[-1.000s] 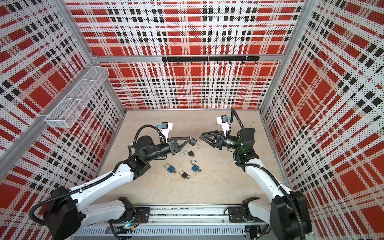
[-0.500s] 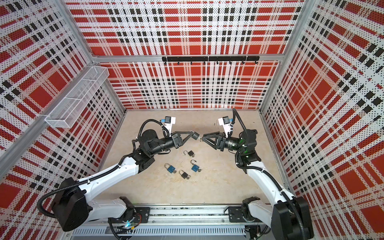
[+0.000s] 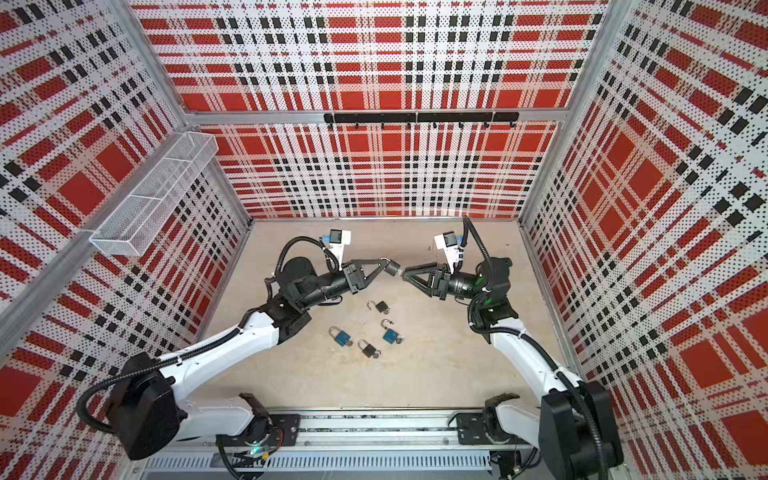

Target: Lock with the key

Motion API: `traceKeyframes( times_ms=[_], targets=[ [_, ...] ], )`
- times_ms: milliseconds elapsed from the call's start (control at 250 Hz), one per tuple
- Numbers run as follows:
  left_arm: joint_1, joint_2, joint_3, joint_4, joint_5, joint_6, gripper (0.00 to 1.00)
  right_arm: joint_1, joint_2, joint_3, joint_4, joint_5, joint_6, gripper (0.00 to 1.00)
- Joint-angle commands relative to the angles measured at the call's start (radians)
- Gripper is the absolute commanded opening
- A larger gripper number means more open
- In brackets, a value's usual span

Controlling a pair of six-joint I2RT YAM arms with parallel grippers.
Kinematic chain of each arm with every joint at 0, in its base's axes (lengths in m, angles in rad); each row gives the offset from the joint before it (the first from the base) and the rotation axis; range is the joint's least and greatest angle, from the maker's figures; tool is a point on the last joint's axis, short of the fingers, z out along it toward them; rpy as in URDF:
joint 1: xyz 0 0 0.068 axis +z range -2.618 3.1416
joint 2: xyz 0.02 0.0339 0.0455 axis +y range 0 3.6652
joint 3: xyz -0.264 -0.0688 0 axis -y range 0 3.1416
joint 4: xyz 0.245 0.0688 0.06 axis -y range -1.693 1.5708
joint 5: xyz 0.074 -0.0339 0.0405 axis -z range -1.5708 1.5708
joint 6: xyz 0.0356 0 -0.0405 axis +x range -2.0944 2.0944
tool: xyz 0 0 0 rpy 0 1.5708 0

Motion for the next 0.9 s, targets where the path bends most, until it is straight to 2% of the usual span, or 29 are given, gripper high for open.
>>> traceKeyframes(
  times_ms=[0, 196, 492, 720, 896],
  targets=[
    [-0.007, -0.006, 0.037, 0.063, 0.023, -0.021, 0.0, 0.002, 0.017, 0.001, 0.063, 0.006, 0.007, 0.46],
    [-0.016, -0.007, 0.036, 0.063, 0.018, -0.02, 0.0, 0.025, 0.055, 0.032, 0.098, -0.01, 0.025, 0.35],
    [-0.02, 0.015, 0.041, 0.074, 0.012, -0.025, 0.0, 0.039, 0.065, 0.045, 0.106, -0.008, 0.023, 0.0],
    [0.004, -0.011, 0.024, 0.09, 0.004, -0.038, 0.0, 0.04, 0.062, 0.019, 0.128, -0.005, 0.041, 0.0],
    [0.062, -0.054, 0.008, 0.093, 0.013, -0.049, 0.0, 0.012, 0.05, -0.019, 0.176, -0.008, 0.085, 0.0]
  ],
)
